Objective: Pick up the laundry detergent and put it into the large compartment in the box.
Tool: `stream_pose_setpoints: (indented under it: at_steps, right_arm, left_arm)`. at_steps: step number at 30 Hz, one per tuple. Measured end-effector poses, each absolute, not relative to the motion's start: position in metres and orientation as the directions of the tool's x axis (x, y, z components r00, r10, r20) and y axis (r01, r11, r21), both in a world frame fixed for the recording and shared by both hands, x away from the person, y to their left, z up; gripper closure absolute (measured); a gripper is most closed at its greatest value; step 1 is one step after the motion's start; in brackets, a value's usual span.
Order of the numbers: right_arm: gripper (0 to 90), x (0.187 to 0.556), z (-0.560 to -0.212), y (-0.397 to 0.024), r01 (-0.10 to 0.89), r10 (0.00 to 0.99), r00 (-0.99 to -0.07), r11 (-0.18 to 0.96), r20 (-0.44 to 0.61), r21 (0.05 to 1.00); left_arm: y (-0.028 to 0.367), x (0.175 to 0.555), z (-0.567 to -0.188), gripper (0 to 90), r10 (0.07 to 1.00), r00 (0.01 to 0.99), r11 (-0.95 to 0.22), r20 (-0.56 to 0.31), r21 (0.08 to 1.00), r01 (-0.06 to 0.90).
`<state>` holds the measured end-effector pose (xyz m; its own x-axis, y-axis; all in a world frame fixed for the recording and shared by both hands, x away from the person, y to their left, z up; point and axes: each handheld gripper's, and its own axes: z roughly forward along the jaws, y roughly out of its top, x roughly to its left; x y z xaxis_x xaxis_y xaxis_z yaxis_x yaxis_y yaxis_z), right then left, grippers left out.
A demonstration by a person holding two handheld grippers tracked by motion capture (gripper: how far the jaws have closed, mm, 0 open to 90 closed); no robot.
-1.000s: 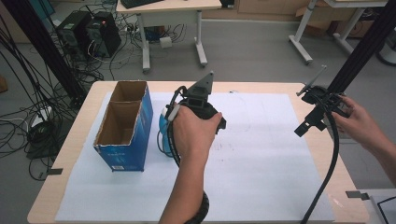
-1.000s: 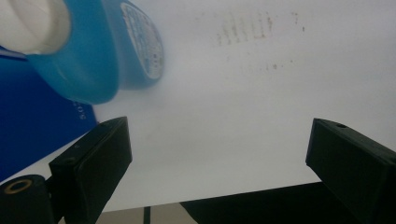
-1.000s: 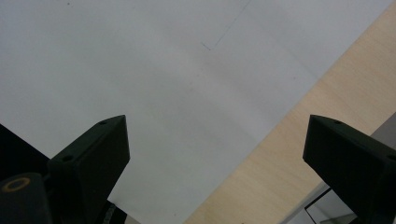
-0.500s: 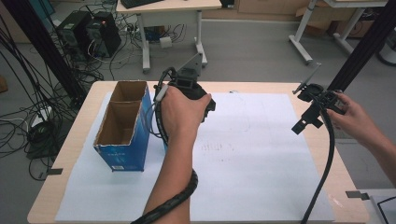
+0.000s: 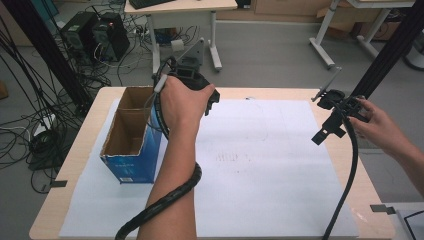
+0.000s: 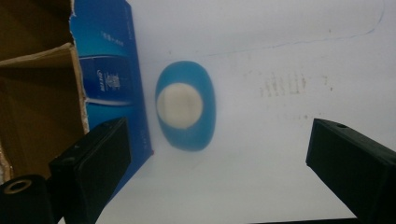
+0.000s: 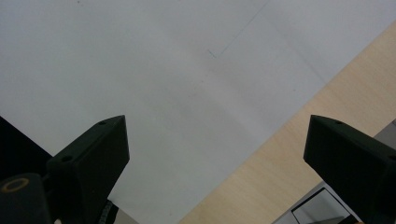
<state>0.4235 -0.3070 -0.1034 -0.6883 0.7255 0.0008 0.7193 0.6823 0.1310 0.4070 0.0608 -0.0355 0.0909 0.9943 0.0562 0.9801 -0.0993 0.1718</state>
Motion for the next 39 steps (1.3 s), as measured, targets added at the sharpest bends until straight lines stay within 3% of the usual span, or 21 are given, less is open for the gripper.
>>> stream_pose_setpoints:
  at_steps: [39]
  right_arm:
    - [6.5, 0.423, -0.104, -0.313, 0.710, 0.715, -0.699, 0.691, 0.012, 0.134]
  left_arm:
    - [0.085, 0.449, -0.084, 6.6, 0.998, 0.041, -0.045, 0.042, 0.095, 0.994]
